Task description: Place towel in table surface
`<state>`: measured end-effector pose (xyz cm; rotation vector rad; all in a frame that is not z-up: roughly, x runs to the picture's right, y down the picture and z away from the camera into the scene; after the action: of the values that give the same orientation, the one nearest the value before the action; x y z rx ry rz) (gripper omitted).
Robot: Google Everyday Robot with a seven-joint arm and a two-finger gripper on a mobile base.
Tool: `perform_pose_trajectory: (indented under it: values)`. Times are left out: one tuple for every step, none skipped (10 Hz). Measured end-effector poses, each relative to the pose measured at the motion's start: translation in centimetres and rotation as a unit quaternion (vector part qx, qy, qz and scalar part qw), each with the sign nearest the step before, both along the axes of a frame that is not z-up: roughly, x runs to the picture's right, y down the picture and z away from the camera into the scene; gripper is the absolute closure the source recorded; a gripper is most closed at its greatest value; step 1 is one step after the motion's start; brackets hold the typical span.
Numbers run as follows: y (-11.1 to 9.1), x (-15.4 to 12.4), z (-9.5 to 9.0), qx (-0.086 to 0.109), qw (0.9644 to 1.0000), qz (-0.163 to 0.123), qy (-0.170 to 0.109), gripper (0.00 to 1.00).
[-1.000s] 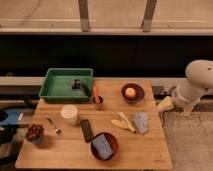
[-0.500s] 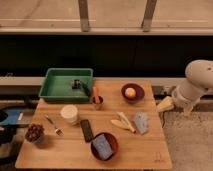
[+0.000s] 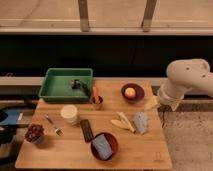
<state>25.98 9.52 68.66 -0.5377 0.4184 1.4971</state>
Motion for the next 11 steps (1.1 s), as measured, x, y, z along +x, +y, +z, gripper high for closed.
perform_pose_trajectory:
  values:
    - [0.3,-1.5,1.3,0.004,0.9999,-0.007,-0.015,0.20]
    - [0.7,-2.2,2.3,0.014,0.9994,-0.008,-0.031,0.20]
    - [1.1,-2.8,3.2,0.027,0.9983,-0.004,-0.051,0.20]
    - [1.4,-2.9,3.6,0.039,0.9973,-0.001,-0.062,0.20]
    - [1.5,-3.0,3.7,0.041,0.9971,0.000,-0.064,0.20]
    - [1.4,-3.1,3.7,0.042,0.9971,0.000,-0.065,0.20]
    - [1.4,-3.3,3.8,0.041,0.9970,-0.001,-0.066,0.20]
    - [1.4,-3.2,3.8,0.040,0.9970,-0.001,-0.066,0.20]
    - [1.5,-3.1,4.0,0.034,0.9973,0.006,-0.066,0.20]
    - [2.0,-2.9,4.6,0.022,0.9974,0.017,-0.066,0.20]
    - [2.8,-3.0,5.6,0.008,0.9969,0.033,-0.071,0.20]
